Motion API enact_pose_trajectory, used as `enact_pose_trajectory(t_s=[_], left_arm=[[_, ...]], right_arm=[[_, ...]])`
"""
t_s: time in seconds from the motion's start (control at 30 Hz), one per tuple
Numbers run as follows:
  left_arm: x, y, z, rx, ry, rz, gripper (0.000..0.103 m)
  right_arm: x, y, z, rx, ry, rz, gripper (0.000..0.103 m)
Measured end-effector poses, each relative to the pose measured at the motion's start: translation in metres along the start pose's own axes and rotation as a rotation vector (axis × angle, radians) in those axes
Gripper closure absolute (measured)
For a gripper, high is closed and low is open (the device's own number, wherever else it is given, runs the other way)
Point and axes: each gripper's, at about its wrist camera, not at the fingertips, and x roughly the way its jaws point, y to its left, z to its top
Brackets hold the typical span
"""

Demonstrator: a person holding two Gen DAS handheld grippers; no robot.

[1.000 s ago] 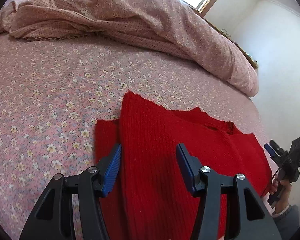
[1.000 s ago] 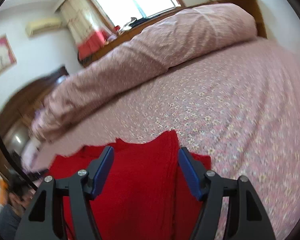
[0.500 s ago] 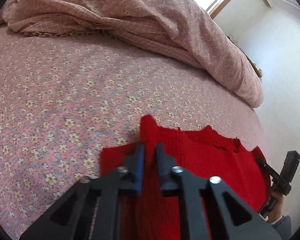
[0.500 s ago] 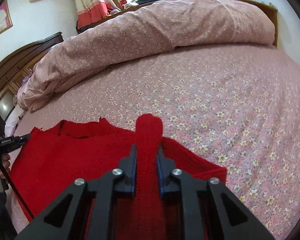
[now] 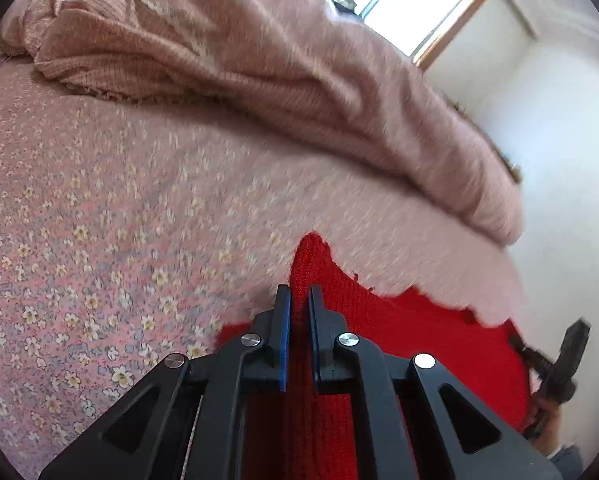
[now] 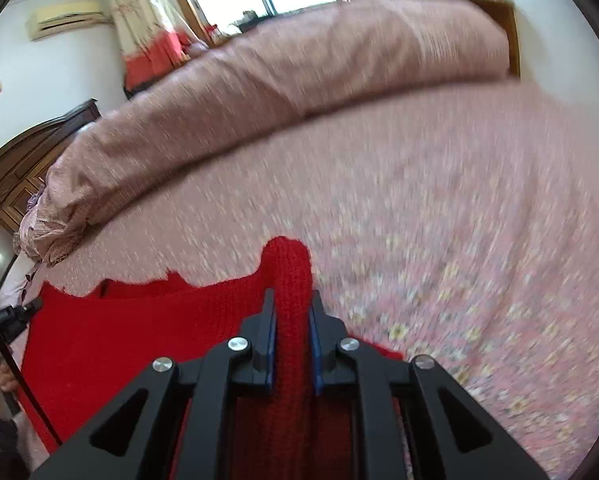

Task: Fold small clothes

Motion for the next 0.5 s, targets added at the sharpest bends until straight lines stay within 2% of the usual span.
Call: enact_pose_trajectory(t_s=[0.07, 0.1, 0.13, 0.2, 0.27, 0.3, 0.4, 0.5], left_arm=[[0.012, 0.000, -0.003, 0.015, 0.067, 0.059, 0.100], [0.014, 0.000, -0.003, 0.012, 0.085, 0.059, 0.100], [0.013, 0.001, -0.002, 0.002, 0.089, 0.052, 0.099], [0.004, 0.001, 0.000, -0.015, 0.081, 0.050, 0.094], [-0.014, 0.000, 0.000, -0.003, 0.050, 0.080, 0.091], [-0.024, -0.003, -0.002, 0.014, 0.024, 0.099, 0.089], [-0.054, -0.021, -0.013, 0.071, -0.043, 0.123, 0.085], [-0.066, -0.048, -0.028, 0.116, -0.056, 0.084, 0.085]], right_arm=[[-0.002, 0.001, 0.001, -0.004, 0.004, -0.004, 0.085], [-0.004, 0.002, 0.001, -0.010, 0.007, -0.005, 0.082], [-0.004, 0.002, 0.002, -0.014, 0.004, -0.015, 0.074], [-0.013, 0.004, 0.002, -0.030, -0.024, -0.061, 0.066], [-0.025, 0.004, 0.001, -0.027, -0.060, -0.075, 0.055], [-0.034, 0.003, -0.001, -0.016, -0.083, -0.069, 0.055], [-0.059, 0.009, -0.008, 0.010, -0.128, 0.002, 0.054], [-0.078, 0.034, -0.028, -0.026, -0.144, 0.113, 0.055]])
